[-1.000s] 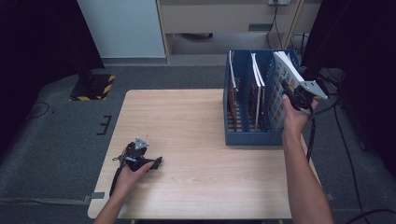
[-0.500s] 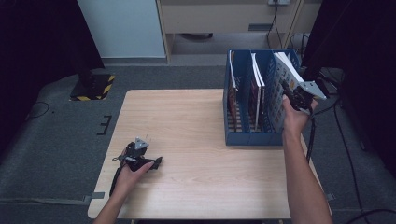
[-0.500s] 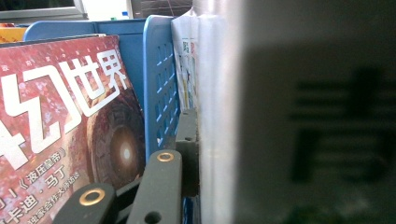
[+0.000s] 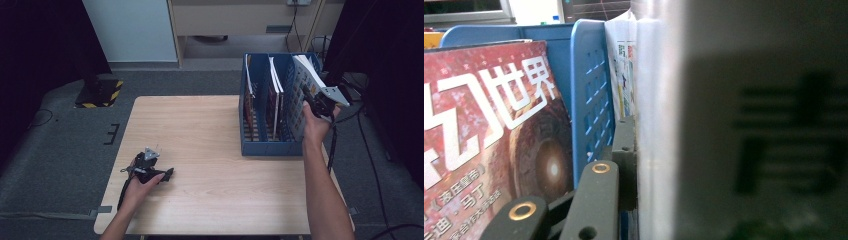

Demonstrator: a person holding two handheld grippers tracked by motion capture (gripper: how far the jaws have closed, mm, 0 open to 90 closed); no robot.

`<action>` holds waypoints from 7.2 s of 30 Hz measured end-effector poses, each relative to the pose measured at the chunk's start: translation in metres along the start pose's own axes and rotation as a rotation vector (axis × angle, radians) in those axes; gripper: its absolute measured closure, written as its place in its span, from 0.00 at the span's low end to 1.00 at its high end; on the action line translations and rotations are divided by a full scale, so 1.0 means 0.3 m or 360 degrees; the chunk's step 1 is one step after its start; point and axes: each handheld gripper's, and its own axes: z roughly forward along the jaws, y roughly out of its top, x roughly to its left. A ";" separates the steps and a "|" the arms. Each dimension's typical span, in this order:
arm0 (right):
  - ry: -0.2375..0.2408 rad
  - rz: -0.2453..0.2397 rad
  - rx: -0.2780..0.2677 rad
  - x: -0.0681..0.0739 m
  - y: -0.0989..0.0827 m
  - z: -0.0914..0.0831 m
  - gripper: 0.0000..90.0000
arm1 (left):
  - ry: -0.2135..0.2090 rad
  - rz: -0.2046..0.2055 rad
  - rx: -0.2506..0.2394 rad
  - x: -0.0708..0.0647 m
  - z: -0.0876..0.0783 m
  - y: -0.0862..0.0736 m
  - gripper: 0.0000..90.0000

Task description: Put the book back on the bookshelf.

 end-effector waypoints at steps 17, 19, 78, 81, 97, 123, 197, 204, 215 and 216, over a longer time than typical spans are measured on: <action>-0.0006 -0.0044 0.0034 0.018 -0.024 0.011 0.82 | 0.0000 0.0000 0.0000 0.000 0.000 0.000 0.00; -0.0003 -0.0057 0.0041 0.024 -0.023 0.012 0.82 | 0.0000 0.0000 0.0000 0.000 0.000 0.000 0.00; 0.0143 -0.0056 0.0232 0.045 -0.011 -0.125 0.16 | 0.0005 0.0000 -0.0002 -0.003 0.001 0.001 0.00; 0.0147 -0.0055 0.0229 0.046 -0.014 -0.132 0.16 | 0.0005 0.0000 -0.0001 -0.002 0.001 0.001 0.00; 0.0124 -0.0105 0.0236 0.028 -0.028 -0.154 0.46 | 0.0003 0.0001 -0.0005 -0.004 0.001 0.001 0.00; 0.0171 -0.0173 0.0233 0.090 -0.028 -0.191 0.36 | 0.0004 0.0003 -0.0003 -0.006 0.002 0.002 0.00; 0.0877 -0.0227 0.0536 0.492 -0.166 -0.490 0.08 | -0.0003 0.0010 -0.0003 -0.012 0.005 0.005 0.00; 0.0964 -0.0294 0.0533 0.586 -0.163 -0.484 0.10 | -0.0001 0.0009 -0.0003 -0.013 0.005 0.005 0.00; 0.1096 -0.0447 0.0639 0.735 -0.252 -0.471 0.18 | -0.0003 0.0010 -0.0003 -0.014 0.005 0.005 0.00; 0.1096 -0.0447 0.0639 0.735 -0.252 -0.471 0.18 | -0.0003 0.0010 -0.0003 -0.014 0.005 0.005 0.00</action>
